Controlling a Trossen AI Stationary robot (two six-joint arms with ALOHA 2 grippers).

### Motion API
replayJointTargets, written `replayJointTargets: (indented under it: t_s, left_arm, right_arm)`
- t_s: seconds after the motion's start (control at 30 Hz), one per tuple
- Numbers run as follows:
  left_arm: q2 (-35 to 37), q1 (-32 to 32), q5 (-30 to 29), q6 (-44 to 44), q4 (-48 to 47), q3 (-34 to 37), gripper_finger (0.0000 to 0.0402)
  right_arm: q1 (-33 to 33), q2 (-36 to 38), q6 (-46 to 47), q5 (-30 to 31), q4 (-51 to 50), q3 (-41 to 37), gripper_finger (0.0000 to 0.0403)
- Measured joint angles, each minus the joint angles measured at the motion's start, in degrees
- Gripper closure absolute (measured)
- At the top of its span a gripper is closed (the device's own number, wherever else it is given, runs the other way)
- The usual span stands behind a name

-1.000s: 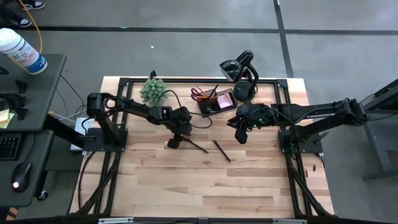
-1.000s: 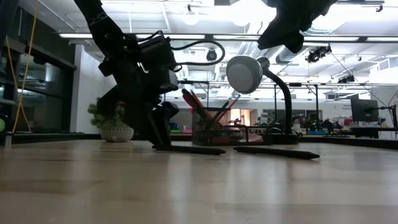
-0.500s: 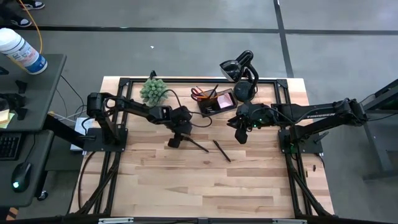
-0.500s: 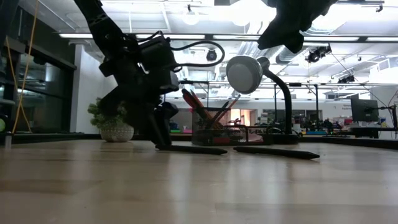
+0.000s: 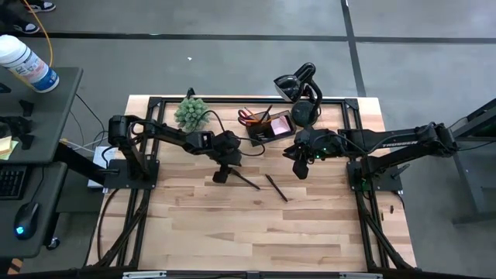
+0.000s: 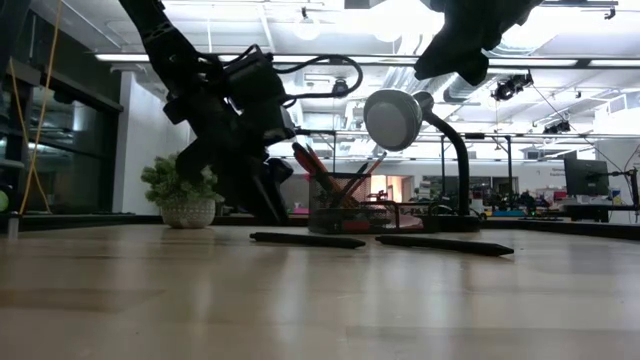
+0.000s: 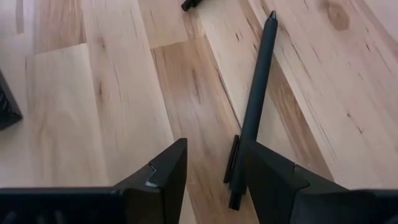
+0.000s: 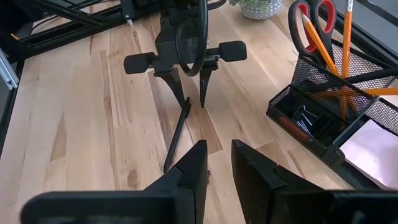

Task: Pick and place office supplies into organizer
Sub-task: Put the left black pen into the black desk organizer

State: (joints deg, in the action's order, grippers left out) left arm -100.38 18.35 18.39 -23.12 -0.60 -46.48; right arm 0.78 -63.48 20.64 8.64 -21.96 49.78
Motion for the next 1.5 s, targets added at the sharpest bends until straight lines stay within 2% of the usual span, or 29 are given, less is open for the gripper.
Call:
replayJointTargets:
  t_s: [0.3, 0.43, 1.0, 1.13, 1.37, 1.5]
  left_arm:
    - [-1.6, 0.0, 0.5, -0.6, -0.8, -0.1, 0.0260]
    - [-2.7, 0.1, 3.2, -0.4, -0.1, -0.2, 0.0260]
    - [-3.0, -0.1, 2.9, -1.2, -1.1, 0.0, 0.0263]
    - [-3.0, -0.1, 2.8, -2.5, -1.0, 0.0, 0.0292]
    - [-3.0, -0.1, 2.8, -5.7, -1.3, 0.0, 0.0382]
    - [-3.0, -0.1, 2.9, -6.5, -1.3, 0.0, 0.0387]
  right_arm:
    - [0.0, 0.0, -0.1, 0.0, 0.0, 0.0, 0.0336]
    - [0.0, 0.0, -0.1, 0.0, 0.0, 0.0, 0.0336]
    - [0.0, 0.0, -0.1, 1.2, 0.0, 0.0, 0.0336]
    - [0.0, 0.0, -0.1, 1.5, 0.0, 0.0, 0.0336]
    - [0.0, 0.0, -0.1, 1.5, 0.0, 0.0, 0.0336]
    - [0.0, 0.0, -0.1, 1.5, 0.0, 0.0, 0.0336]
